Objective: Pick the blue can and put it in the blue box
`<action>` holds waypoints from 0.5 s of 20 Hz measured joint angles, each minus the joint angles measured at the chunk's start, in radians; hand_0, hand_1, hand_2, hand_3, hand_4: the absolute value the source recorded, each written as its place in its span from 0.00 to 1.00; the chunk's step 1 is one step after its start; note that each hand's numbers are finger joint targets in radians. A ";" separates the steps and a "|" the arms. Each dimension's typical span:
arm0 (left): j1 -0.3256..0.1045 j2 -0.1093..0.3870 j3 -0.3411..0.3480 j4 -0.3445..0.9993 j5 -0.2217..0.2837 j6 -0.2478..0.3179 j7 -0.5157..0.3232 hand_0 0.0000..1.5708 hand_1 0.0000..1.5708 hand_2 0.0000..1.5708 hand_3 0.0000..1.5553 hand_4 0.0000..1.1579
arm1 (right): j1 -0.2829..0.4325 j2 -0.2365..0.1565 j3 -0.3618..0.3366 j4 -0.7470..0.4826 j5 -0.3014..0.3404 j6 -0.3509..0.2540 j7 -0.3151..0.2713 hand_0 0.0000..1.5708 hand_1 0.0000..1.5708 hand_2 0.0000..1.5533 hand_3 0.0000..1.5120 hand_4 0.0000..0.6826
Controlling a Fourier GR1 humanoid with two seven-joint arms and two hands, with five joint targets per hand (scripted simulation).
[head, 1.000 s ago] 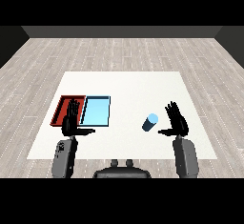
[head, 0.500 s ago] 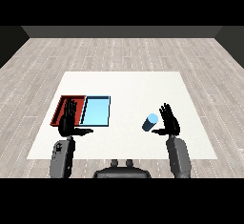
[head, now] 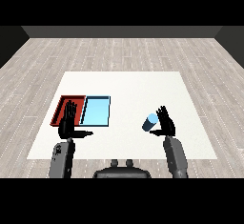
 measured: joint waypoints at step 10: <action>-0.033 -0.006 0.001 0.026 0.003 0.008 0.009 0.00 0.00 0.00 0.00 0.00 | -0.082 0.025 0.029 0.070 0.002 -0.057 0.011 0.00 0.00 0.00 0.00 0.00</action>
